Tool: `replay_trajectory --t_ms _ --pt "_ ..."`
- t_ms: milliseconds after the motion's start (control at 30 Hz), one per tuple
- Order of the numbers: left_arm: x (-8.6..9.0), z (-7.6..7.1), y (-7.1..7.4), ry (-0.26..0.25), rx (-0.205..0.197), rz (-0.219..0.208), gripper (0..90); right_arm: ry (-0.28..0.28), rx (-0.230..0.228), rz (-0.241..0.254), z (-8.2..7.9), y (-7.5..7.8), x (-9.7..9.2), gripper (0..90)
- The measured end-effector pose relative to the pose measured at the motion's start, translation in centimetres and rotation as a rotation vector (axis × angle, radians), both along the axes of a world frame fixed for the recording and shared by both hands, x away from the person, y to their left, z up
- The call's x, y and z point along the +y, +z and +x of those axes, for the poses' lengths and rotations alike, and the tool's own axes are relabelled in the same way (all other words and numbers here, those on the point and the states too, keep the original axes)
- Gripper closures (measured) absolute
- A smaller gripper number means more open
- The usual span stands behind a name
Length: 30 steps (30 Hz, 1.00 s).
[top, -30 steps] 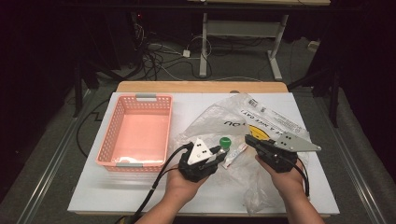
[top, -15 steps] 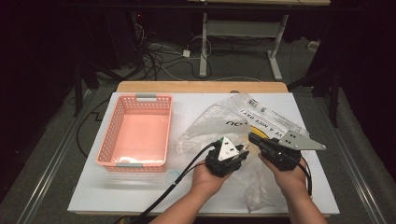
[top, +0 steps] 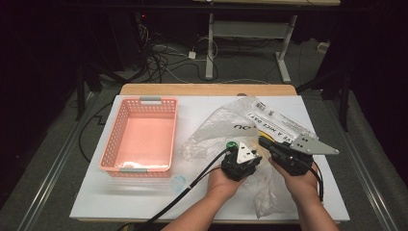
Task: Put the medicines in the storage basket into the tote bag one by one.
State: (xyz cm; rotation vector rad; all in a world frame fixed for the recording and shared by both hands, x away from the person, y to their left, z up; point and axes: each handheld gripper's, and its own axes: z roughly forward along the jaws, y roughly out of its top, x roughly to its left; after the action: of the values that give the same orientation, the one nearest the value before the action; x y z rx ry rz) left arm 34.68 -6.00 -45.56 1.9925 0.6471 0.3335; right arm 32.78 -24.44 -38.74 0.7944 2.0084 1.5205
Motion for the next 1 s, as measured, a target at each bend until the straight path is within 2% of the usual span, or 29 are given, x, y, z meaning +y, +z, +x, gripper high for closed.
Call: replay_trajectory --t_ms 100,167,333,367,433,533,633,733,833,900,967,1000 --pt "-0.2 0.1 0.0 0.001 0.000 -0.003 68.4 0.000 0.000 0.000 0.0 0.0 0.0 90.0" --pt "-0.3 0.3 -0.1 -0.003 0.018 0.000 66.7 0.000 0.001 0.000 0.0 0.0 0.0 90.0" --pt "0.2 0.0 0.4 -0.015 0.049 -0.001 50.7 0.001 0.001 0.000 0.0 0.0 0.0 90.0" --pt "0.4 -0.2 0.7 -0.017 0.040 0.005 48.4 0.004 0.000 0.000 0.0 -0.1 0.0 90.0" --pt "1.1 -0.8 1.0 -0.022 0.030 0.000 47.5 0.007 0.002 -0.003 0.0 -0.1 0.0 90.0" --pt "2.9 -1.6 1.3 -0.027 0.042 -0.007 40.9 0.005 0.003 -0.002 0.0 -0.1 0.1 90.0" --pt "5.1 -2.6 1.3 -0.019 0.048 -0.003 39.5 0.003 0.000 -0.005 -0.1 -0.1 0.1 90.0" --pt "7.2 -3.5 1.1 -0.003 0.062 0.018 37.2 0.002 0.001 -0.007 -0.1 -0.1 0.1 90.0" --pt "8.9 -4.3 0.5 0.003 0.088 0.061 34.9 -0.001 0.003 -0.009 -0.2 -0.1 0.2 90.0" --pt "9.7 -4.6 -0.3 0.009 0.113 0.098 30.6 -0.003 0.005 -0.009 -0.2 -0.1 0.3 90.0" --pt "10.1 -4.8 -1.3 0.012 0.144 0.129 30.6 -0.001 0.004 -0.015 -0.2 -0.2 0.3 90.0" --pt "10.0 -4.9 -2.0 0.008 0.161 0.159 30.3 0.001 0.005 -0.017 -0.1 -0.2 0.2 90.0"
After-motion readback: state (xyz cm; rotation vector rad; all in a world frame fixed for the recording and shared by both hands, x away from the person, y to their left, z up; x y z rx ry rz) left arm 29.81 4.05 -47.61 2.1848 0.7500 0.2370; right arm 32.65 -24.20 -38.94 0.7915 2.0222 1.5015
